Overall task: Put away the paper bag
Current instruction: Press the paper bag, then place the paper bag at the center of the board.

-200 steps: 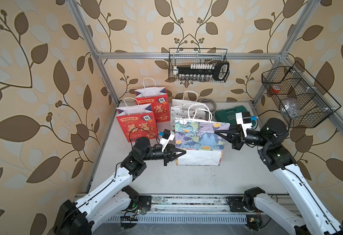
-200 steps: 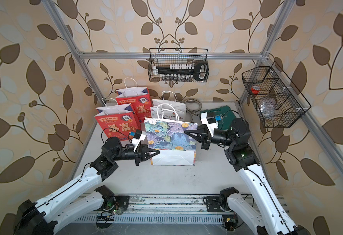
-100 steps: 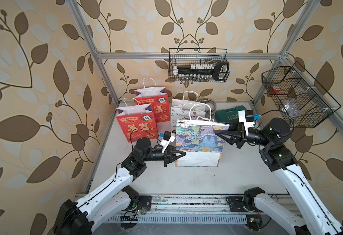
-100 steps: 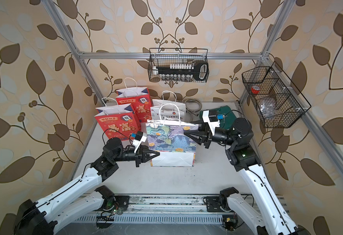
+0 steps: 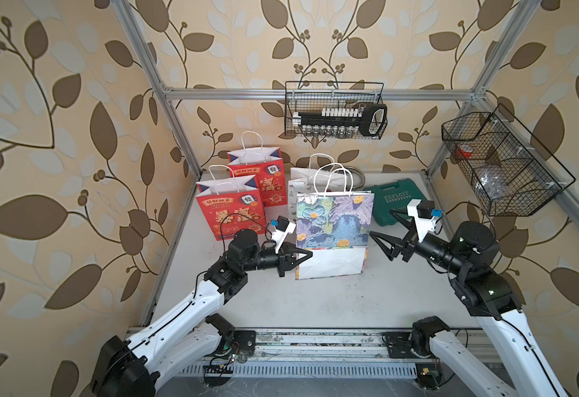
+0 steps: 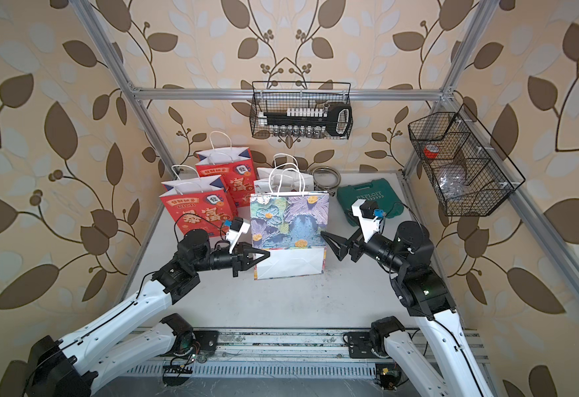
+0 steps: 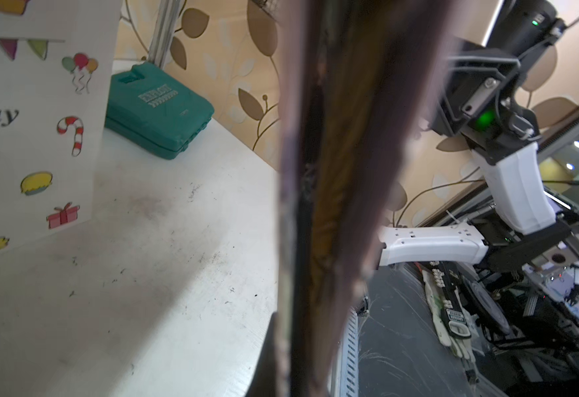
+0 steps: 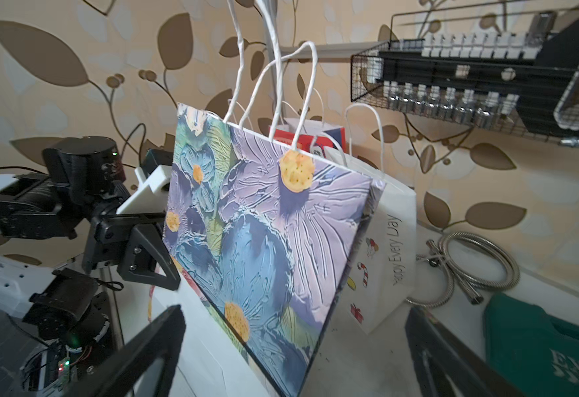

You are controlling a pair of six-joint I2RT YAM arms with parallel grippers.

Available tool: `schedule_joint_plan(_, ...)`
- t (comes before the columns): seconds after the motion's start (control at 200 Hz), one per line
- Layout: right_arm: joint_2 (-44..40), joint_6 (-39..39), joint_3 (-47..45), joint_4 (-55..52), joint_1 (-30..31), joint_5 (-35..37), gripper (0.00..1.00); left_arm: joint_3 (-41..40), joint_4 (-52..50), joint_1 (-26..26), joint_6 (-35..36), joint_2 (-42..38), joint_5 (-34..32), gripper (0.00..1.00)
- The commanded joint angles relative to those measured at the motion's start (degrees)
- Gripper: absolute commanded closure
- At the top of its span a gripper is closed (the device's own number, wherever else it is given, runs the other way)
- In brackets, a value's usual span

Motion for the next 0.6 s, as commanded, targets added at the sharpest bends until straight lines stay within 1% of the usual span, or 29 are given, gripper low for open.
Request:
schedule_joint_plan(0.0, -1.00, -0.62, -1.43, -5.10, -0.05, 7.60, 0.04, 0.13, 2.29, -2.16, -8.17, 2.93, -2.87, 1.00)
schedule_joint_plan(0.08, -1.36, -0.64, -2.03, -5.01, -0.05, 8.02, 0.05, -0.50, 5.94, -5.78, -10.96, 5.96, -5.83, 1.00)
schedule_joint_plan(0.2, -2.01, 0.03, -2.16, -6.10, -0.05, 10.05, 0.05, 1.00, 12.37, -12.90, -12.76, 12.02, -10.59, 1.00)
schedule_joint_plan(0.315, -2.96, 0.75, -1.94, -8.39, -0.12, 12.68, 0.06, 1.78, 25.32, -17.86, -19.65, 20.52, -14.48, 1.00)
schedule_joint_plan(0.375, -3.66, 0.77, -1.48, -9.88, -0.05, 13.49, 0.06, 2.79, 29.19, -19.63, -23.32, 25.37, -17.72, 1.00)
schedule_joint_plan(0.42, -4.24, 0.85, -1.36, -10.64, -0.05, 13.97, 0.06, 3.80, 30.87, -20.76, -25.65, 28.56, -19.25, 1.00)
schedule_joint_plan(0.455, -4.93, 0.90, -1.50, -10.87, -0.06, 14.33, 0.06, 4.74, 31.76, -21.72, -25.84, 31.60, -19.69, 1.00)
schedule_joint_plan(0.58, -7.02, 1.62, -2.26, -10.20, -0.05, 14.71, 0.06, 8.95, 29.21, -24.12, -25.83, 38.28, -21.92, 1.00)
schedule_joint_plan(0.595, -7.18, 1.64, -2.22, -10.19, -0.06, 14.61, 0.06, 9.31, 28.93, -24.16, -27.53, 38.95, -22.11, 1.00)
